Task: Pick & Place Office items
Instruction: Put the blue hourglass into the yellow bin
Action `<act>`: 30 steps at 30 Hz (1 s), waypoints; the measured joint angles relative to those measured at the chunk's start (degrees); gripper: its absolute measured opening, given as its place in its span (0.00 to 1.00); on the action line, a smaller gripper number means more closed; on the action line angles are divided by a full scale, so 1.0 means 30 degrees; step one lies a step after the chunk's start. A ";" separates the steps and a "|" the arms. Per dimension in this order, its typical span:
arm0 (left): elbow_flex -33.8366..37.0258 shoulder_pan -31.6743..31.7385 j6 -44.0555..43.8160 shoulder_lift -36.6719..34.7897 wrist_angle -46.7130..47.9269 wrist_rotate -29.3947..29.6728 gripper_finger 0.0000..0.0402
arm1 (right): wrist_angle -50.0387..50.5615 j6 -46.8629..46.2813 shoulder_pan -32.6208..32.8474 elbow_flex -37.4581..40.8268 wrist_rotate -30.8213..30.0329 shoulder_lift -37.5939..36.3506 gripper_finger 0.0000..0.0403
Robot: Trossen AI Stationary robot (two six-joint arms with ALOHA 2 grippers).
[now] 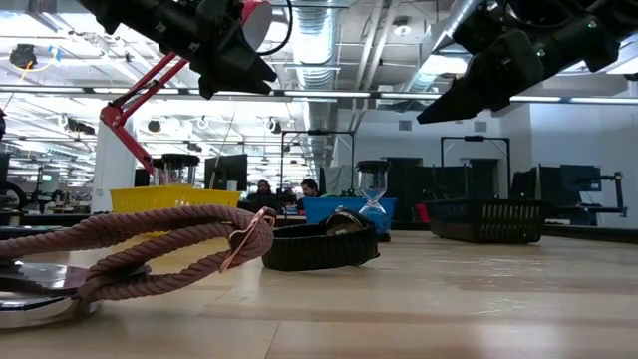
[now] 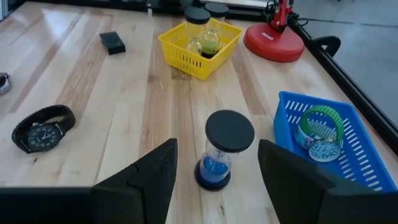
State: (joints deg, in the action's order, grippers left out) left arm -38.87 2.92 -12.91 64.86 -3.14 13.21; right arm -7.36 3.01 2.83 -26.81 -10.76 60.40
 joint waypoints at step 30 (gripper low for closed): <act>0.0000 0.0000 0.0058 0.0000 -0.0314 0.0000 0.38 | -0.0284 -0.0002 0.0007 0.0000 0.0007 0.0000 0.53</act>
State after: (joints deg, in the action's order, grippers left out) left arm -38.87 2.92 -12.73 64.86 -4.08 13.21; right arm -8.21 3.00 2.85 -26.81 -10.74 60.40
